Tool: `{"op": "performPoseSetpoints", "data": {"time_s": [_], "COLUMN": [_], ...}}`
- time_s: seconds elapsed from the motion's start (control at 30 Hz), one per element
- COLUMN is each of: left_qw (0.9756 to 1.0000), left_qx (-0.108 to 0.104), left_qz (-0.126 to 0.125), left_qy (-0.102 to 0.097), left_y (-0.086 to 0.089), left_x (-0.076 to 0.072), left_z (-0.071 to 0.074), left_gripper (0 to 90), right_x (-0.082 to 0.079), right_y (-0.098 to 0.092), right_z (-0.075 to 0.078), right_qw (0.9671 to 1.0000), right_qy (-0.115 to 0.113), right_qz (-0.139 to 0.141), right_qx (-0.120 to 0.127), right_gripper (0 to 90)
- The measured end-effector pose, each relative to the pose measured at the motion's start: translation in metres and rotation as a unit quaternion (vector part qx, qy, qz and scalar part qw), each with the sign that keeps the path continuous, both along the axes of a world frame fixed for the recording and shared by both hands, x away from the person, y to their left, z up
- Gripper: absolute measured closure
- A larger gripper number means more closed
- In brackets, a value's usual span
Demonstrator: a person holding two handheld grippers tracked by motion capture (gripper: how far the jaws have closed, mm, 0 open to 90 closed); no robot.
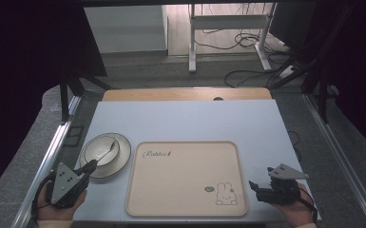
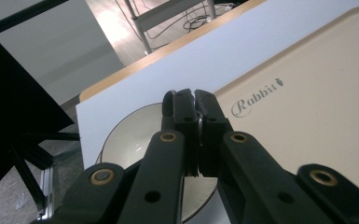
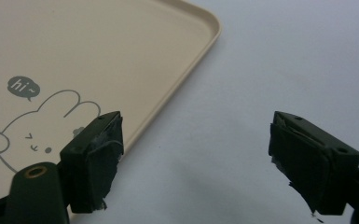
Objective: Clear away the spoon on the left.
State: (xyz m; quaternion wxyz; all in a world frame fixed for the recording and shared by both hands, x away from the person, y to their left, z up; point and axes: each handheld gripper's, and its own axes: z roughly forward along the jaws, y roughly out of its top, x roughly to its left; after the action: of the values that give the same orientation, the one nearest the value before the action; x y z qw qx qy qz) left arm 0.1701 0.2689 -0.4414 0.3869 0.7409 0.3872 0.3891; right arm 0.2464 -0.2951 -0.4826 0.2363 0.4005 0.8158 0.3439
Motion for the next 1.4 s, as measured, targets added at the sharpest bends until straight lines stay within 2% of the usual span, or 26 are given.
{"op": "performPoseSetpoints", "data": {"time_s": [0.2, 0.5, 0.7, 1.0, 1.4], "left_qw": [0.9999, 0.9995, 0.9993, 0.9983, 0.9963], "left_qx": [0.005, 0.02, 0.013, 0.014, 0.011], "left_qz": [-0.012, -0.024, -0.031, -0.052, -0.084], "left_qy": [0.005, -0.005, -0.018, -0.023, -0.015], "left_y": [-0.009, -0.024, -0.029, -0.042, -0.061], "left_x": [0.003, 0.003, 0.001, 0.001, 0.004], "left_z": [-0.001, 0.003, 0.01, 0.015, 0.013], "left_gripper": [89.7, 89.7, 89.8, 89.7, 89.7], "right_x": [0.001, -0.001, 0.0, 0.0, 0.0], "right_y": [0.0, 0.0, 0.0, 0.0, 0.001], "right_z": [0.002, 0.004, 0.003, 0.003, 0.002], "right_qw": [1.0, 0.9999, 0.9999, 0.9999, 1.0], "right_qy": [-0.003, -0.007, -0.005, -0.004, -0.002], "right_qz": [-0.007, -0.01, -0.01, -0.009, -0.008], "right_qx": [0.005, 0.009, 0.008, 0.006, 0.005], "right_gripper": [13.7, 13.3, 13.3, 13.3, 13.4]}}
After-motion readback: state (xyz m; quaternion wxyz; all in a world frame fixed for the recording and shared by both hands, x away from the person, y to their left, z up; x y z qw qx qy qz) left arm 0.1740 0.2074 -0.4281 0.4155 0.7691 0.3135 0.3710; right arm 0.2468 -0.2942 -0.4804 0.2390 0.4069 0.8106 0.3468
